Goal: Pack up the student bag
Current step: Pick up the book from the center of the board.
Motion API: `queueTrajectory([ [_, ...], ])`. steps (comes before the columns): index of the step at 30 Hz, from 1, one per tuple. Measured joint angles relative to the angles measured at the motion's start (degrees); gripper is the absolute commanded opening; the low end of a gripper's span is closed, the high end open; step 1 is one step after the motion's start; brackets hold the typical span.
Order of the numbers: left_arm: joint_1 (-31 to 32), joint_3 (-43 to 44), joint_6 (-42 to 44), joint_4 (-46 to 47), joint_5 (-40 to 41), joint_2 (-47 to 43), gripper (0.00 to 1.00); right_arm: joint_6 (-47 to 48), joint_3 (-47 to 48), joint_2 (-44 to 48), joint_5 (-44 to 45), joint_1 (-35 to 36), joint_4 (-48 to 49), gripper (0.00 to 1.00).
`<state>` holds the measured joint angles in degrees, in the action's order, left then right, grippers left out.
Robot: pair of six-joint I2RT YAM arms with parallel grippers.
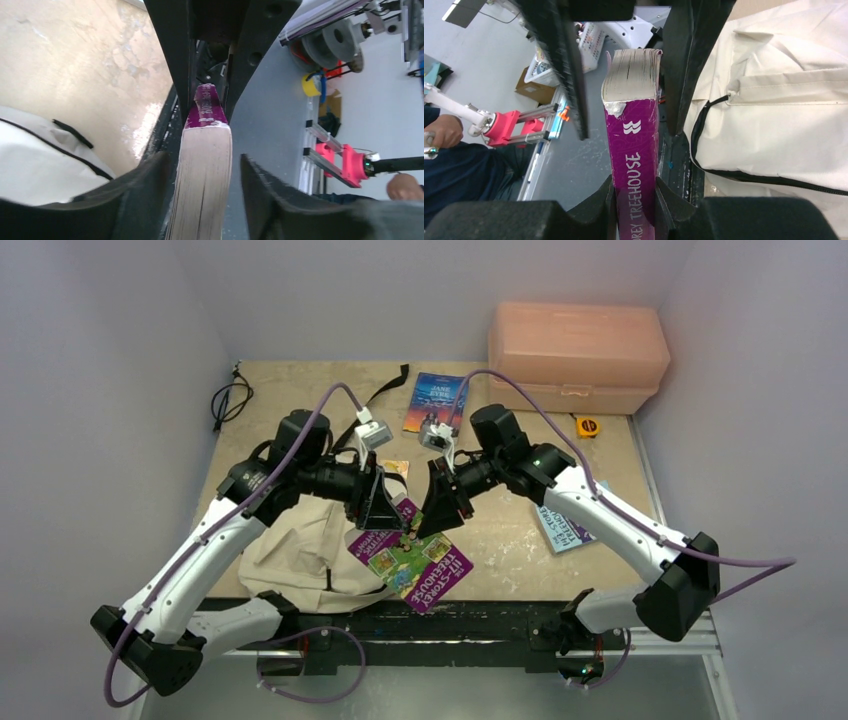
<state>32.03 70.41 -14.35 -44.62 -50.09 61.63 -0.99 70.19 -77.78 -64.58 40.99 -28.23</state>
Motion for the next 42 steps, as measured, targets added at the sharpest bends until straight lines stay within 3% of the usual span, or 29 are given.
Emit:
queueTrajectory([
  [3, 0.0, -2.5, -1.2, 1.3, -2.4, -0.3, 0.24, 0.2, 0.9, -0.5, -1.0, 0.0, -0.2, 0.00],
  [5, 0.0, -3.7, -1.4, 1.8, -3.3, -0.6, 0.00, 0.8, 1.2, -1.0, -1.2, 0.2, -0.6, 0.00],
  [7, 0.0, -4.1, -1.6, 2.1, -3.3, -1.3, 0.00, 1.1, 1.3, -1.6, -1.8, 0.2, -1.0, 0.03],
  [8, 0.0, -4.2, -1.7, 2.0, -2.8, -1.8, 0.00, 1.3, 1.4, -1.9, -2.2, 0.2, -0.8, 0.10],
  [11, 0.0, -4.4, -2.6, 1.2, -0.1, -4.0, 0.00, 1.0, 1.4, -2.3, -3.1, 0.5, 1.1, 0.44],
  [13, -0.1, -4.4, -3.7, 0.8, 2.8, -6.3, 0.00, -1.3, -0.4, -1.7, -4.0, 0.7, 6.5, 0.59],
  [15, -0.9, -4.4, -5.3, 0.1, 6.4, -9.6, 0.00, -4.9, -4.8, 0.9, -4.0, 0.3, 12.2, 0.68],
  [19, -2.5, -4.4, -9.2, 1.1, 13.9, -18.6, 0.00, -17.0, -15.1, 6.7, -2.1, -1.1, 29.7, 0.75],
  [27, -3.4, -5.1, -15.9, 7.9, 23.1, -25.3, 0.00, -42.8, -21.9, 3.6, 1.6, -1.2, 63.4, 0.76],
  [33, -3.5, -9.3, -19.6, 13.9, 26.0, -28.8, 0.00, -65.1, -27.1, -1.2, 5.6, -1.0, 92.2, 0.69],
  [36, -3.5, -10.8, -21.7, 16.3, 27.4, -29.9, 0.00, -72.5, -28.4, -3.7, 7.3, -0.6, 102.8, 0.61],
  [40, -3.5, -12.1, -23.9, 18.9, 28.0, -30.3, 0.00, -77.6, -29.4, -4.5, 9.5, -0.3, 108.8, 0.43],
  [42, -3.5, -12.8, -24.8, 20.3, 28.1, -30.7, 0.00, -79.3, -29.6, -4.5, 10.8, -0.3, 110.2, 0.26],
])
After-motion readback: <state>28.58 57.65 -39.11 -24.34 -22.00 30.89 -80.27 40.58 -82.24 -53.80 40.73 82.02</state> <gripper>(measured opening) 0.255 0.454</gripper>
